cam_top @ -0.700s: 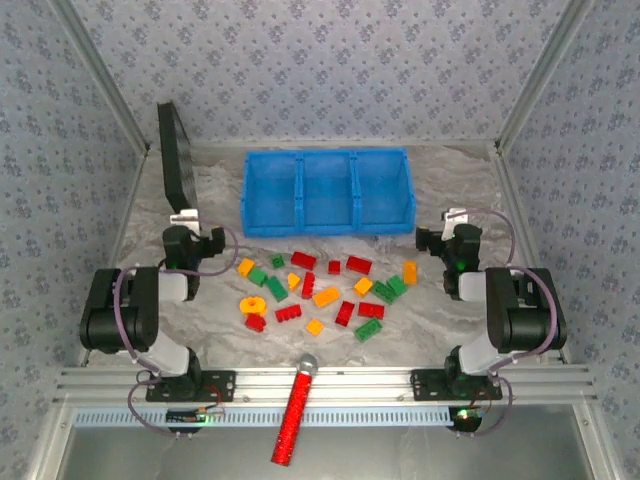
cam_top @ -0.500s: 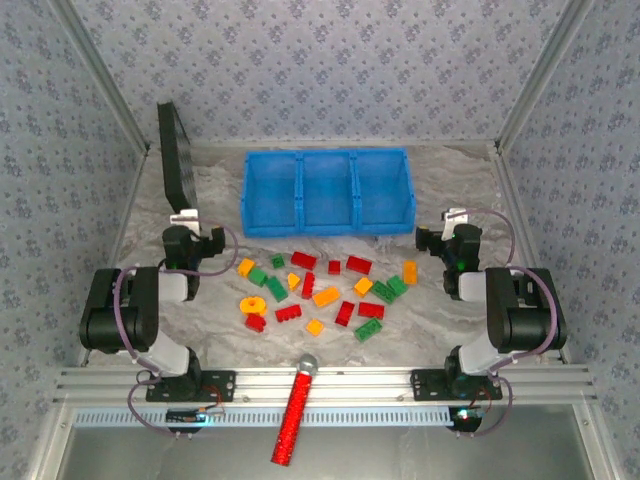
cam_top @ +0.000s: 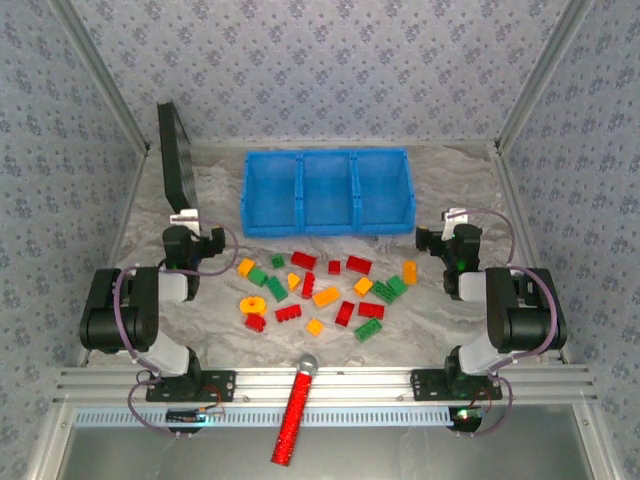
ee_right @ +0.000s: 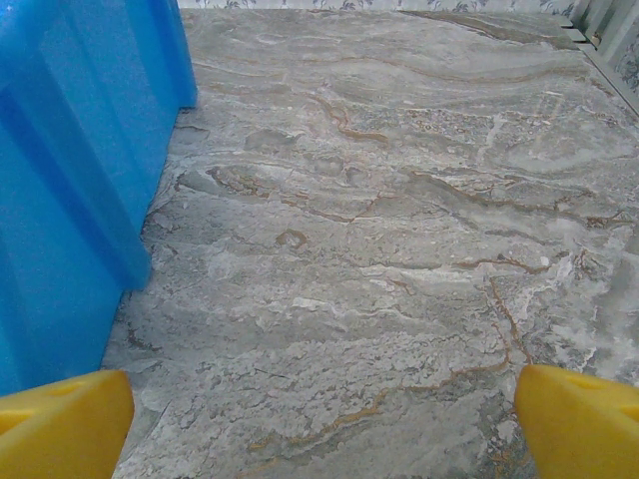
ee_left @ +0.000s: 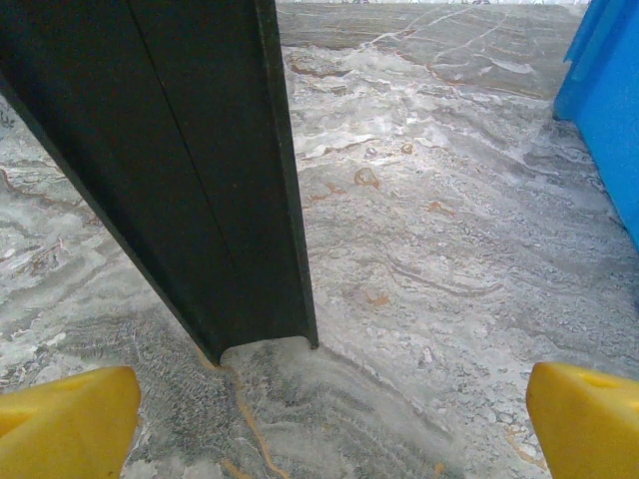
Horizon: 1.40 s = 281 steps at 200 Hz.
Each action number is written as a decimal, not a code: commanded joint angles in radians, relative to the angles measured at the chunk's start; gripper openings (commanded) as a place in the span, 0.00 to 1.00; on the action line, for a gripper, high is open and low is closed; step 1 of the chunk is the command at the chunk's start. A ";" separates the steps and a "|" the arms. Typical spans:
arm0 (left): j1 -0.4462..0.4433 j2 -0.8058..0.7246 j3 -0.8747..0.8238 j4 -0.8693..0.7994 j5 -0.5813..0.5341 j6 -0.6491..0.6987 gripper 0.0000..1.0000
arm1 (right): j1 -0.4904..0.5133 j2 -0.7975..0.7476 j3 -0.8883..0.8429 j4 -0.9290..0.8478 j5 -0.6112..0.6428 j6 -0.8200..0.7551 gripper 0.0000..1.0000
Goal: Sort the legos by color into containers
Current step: Pick up the lego from the middle-right of the table.
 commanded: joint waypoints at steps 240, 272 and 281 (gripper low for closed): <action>-0.005 -0.085 0.079 -0.166 -0.004 -0.002 0.99 | -0.011 -0.169 0.157 -0.397 0.068 0.075 1.00; -0.030 -0.239 0.288 -0.615 -0.070 -0.066 0.99 | 0.002 -0.313 0.315 -0.753 -0.017 0.196 0.96; -0.051 -0.279 0.336 -0.698 -0.082 -0.082 0.99 | 0.016 -0.328 0.362 -0.846 -0.019 0.211 0.95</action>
